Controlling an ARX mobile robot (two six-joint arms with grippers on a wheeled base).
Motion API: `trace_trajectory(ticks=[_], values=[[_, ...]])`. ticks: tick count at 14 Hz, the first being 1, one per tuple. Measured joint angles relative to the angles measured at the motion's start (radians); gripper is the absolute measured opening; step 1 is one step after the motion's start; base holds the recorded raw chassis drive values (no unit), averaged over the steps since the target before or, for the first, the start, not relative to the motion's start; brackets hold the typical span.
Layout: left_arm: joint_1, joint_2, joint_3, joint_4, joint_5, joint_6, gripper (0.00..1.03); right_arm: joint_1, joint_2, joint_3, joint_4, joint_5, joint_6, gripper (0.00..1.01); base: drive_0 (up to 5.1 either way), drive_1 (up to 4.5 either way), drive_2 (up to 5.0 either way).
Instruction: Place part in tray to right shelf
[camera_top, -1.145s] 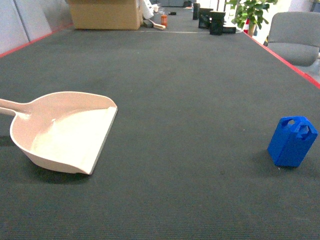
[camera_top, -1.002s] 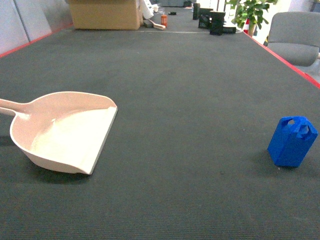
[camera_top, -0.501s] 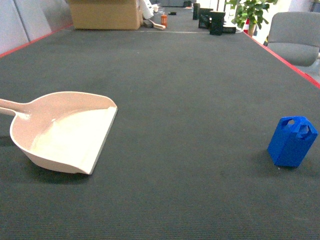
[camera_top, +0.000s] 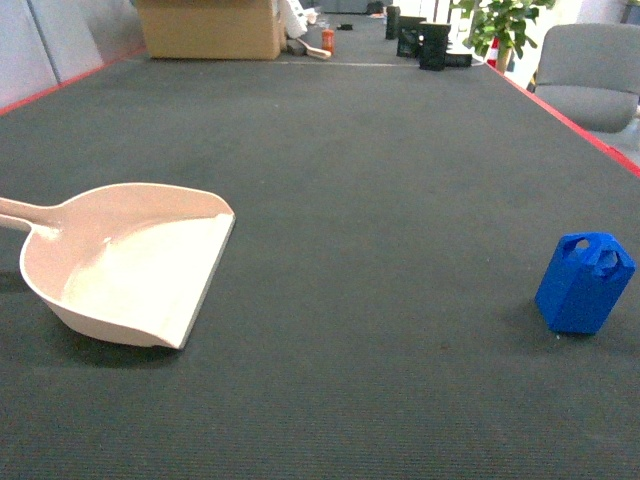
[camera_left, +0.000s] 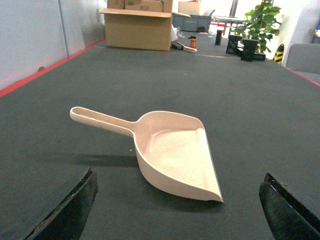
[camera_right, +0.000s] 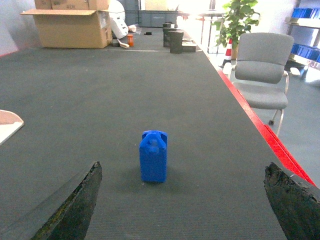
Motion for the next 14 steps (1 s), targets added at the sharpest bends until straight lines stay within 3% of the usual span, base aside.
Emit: trace_trajectory(ticks=[3,4,5,6,7,8,11,13,14], values=[[0.0,0.0,0.0,0.0,0.0,0.0,0.98,0.0,0.0,0.0,0.0,0.0,0.0,0.98,0.0,0.0,0.0],[-0.019,0.019,0.012,-0.054,-0.063,-0.013,0.98,0.0,0.0,0.0,0.0,0.0,0.0,0.98,0.0,0.0,0.0],[0.282,0.441,0.093,0.198,0.134,-0.175,0.98,0.0,0.0,0.0,-0.001,0.0,0.0,0.98,0.0,0.0,0.0],[0.353,0.596,0.129,0.309,0.241,-0.256,0.98,0.0,0.0,0.0,0.0,0.0,0.0,0.98,0.0,0.0,0.0],[0.392,0.818,0.179,0.47,0.332,-0.375,0.98,0.0,0.0,0.0,0.0,0.0,0.0,0.98,0.0,0.0,0.0],[0.399,1.033,0.226,0.621,0.377,-0.467,0.98,0.0,0.0,0.0,0.0,0.0,0.0,0.98,0.0,0.0,0.0],[0.452,1.634,0.391,1.007,0.435,-0.71,0.98,0.0,0.0,0.0,0.0,0.0,0.0,0.98,0.0,0.0,0.0],[0.451,1.888,0.481,1.11,0.431,-0.793,0.98,0.0,0.0,0.0,0.0,0.0,0.0,0.98,0.0,0.0,0.0],[0.43,1.96,0.533,1.135,0.444,-0.815,0.98,0.0,0.0,0.0,0.0,0.0,0.0,0.98,0.0,0.0,0.0]])
